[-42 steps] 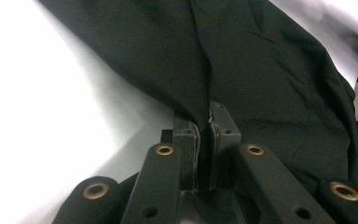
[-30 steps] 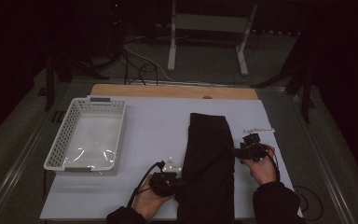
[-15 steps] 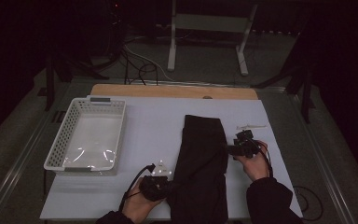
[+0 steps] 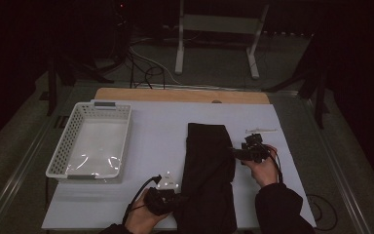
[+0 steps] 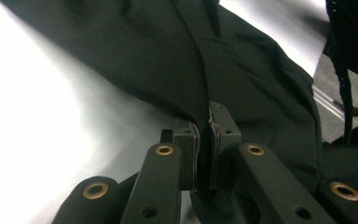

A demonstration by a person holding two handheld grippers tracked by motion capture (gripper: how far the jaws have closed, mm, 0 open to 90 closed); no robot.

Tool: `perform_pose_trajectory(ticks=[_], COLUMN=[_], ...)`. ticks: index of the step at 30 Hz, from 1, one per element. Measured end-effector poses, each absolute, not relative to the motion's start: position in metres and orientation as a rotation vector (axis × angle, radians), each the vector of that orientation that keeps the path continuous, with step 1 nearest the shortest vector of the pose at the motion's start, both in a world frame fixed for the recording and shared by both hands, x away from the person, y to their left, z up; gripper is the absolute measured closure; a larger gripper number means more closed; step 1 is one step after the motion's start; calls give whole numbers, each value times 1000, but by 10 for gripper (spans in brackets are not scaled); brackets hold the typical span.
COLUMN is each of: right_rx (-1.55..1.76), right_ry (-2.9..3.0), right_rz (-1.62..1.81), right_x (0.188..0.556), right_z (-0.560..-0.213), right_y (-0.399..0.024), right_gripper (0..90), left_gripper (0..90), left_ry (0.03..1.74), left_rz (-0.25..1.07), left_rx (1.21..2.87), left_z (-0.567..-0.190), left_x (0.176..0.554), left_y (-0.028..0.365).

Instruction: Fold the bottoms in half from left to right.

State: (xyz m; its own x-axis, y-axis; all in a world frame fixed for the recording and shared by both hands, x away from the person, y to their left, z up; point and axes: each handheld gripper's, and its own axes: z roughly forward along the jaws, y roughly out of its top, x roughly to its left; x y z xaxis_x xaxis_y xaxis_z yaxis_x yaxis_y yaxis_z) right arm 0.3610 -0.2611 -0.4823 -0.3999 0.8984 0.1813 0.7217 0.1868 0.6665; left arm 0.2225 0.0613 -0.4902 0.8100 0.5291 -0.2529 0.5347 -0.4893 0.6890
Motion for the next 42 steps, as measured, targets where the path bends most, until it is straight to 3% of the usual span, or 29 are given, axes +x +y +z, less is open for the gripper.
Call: perform_pose_trajectory(ticks=[10,12,13,16,18,27,42], right_rx=[1555,1551,1547,1548,1547,1526,1518], right_ry=[2205,2204,2204,2191,2185,2188,2189], right_rz=[1023,1027,1033,1041,1045,1077,1113], right_x=[362,362,362,362,362,360,358], right_z=[-482,-482,-481,-480,-480,-477,-476], right_y=[-261,-261,-260,-260,-259,-257,-255], right_gripper=[298,297,297,297,296,279,240], left_gripper=[833,743,605,415,348,197,73], left_ry=[756,788,796,841,844,837,886], left_rz=[-23,-21,-10,7,49,135,178], left_rx=[2204,2145,2125,2074,2056,1995,1962], left_z=[-492,-489,-487,-481,-477,-466,-466], left_x=[213,217,219,228,233,262,306], left_y=[66,69,72,76,76,66,53])
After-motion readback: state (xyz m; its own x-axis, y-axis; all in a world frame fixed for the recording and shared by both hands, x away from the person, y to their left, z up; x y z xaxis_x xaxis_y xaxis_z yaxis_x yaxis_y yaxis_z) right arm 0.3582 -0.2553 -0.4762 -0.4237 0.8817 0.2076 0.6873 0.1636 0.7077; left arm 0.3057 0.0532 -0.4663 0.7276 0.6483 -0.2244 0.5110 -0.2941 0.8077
